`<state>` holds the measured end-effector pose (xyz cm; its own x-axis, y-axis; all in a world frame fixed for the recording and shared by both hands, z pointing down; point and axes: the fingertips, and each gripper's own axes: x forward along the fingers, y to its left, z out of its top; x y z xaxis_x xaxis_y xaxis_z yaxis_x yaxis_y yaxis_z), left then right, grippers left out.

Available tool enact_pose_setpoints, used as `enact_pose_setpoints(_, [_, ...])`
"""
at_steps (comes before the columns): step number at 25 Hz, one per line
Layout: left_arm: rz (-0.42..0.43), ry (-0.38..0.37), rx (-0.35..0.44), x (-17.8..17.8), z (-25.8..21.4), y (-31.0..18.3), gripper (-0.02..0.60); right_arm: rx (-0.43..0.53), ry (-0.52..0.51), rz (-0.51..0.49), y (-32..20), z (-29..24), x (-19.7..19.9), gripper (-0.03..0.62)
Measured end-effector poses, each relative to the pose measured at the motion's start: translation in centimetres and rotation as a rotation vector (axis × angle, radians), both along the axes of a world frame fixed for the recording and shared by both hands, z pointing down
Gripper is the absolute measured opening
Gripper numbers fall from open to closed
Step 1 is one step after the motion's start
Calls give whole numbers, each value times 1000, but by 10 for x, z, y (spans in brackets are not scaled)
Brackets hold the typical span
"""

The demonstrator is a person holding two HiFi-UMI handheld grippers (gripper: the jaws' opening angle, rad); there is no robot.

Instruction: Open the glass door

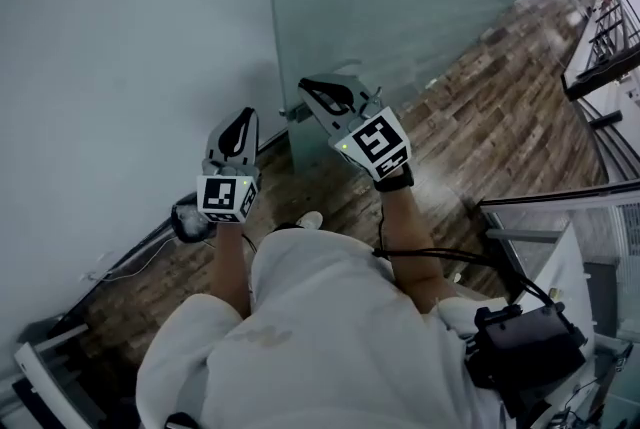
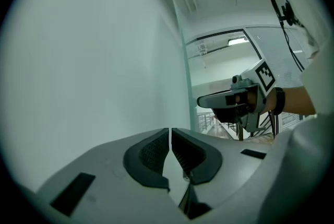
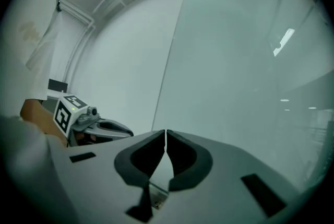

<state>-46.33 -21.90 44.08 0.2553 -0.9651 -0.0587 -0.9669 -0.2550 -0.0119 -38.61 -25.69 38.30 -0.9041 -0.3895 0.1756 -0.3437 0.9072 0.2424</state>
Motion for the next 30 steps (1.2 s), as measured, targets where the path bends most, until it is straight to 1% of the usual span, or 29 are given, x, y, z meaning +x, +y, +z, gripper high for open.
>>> enact_pose_setpoints(3, [9, -3, 1, -9, 0, -2, 18, 12, 40, 51, -18, 10, -21, 14])
enact_pose_setpoints(5, [19, 19, 6, -11, -5, -1, 20, 17, 56, 71, -24, 13, -31, 14])
enact_pose_setpoints(7, [34, 36, 18, -7, -17, 1, 19, 11, 36, 84, -22, 8, -32, 3])
enact_pose_setpoints(8, [47, 30, 25, -2, -23, 1, 19, 9, 21, 93, -20, 4, -29, 3])
enact_pose_setpoints(11, [127, -7, 43, 13, -40, -10, 19, 4, -12, 143, -20, -5, -20, 3])
enact_pose_setpoints(13, [187, -15, 53, 16, -49, -19, 15, -5, -24, 191, -21, -6, -18, 3])
enact_pose_setpoints(14, [216, -17, 58, 19, -53, -22, 3, -8, -30, 216, -19, -6, -15, 3])
enact_pose_setpoints(15, [243, -19, 64, 27, -57, -25, 3, -11, -36, 241, -17, -6, -7, 3])
enact_pose_setpoints(17, [295, -30, 79, 60, -60, -29, 3, -17, -45, 293, -14, -2, 28, 3])
enact_pose_setpoints(20, [380, -48, 88, 124, -63, -41, 3, -25, -56, 406, -10, 1, 101, 3])
enact_pose_setpoints(25, [602, -36, 85, 215, -86, -60, 3, -1, -109, 737, 4, -20, 219, 3])
enact_pose_setpoints(27, [692, -32, 84, 259, -92, -59, 3, 14, -147, 877, 14, -30, 268, 3])
enact_pose_setpoints(30, [836, -22, 94, 334, -95, -42, 3, 39, -187, 1090, 42, -36, 344, 3])
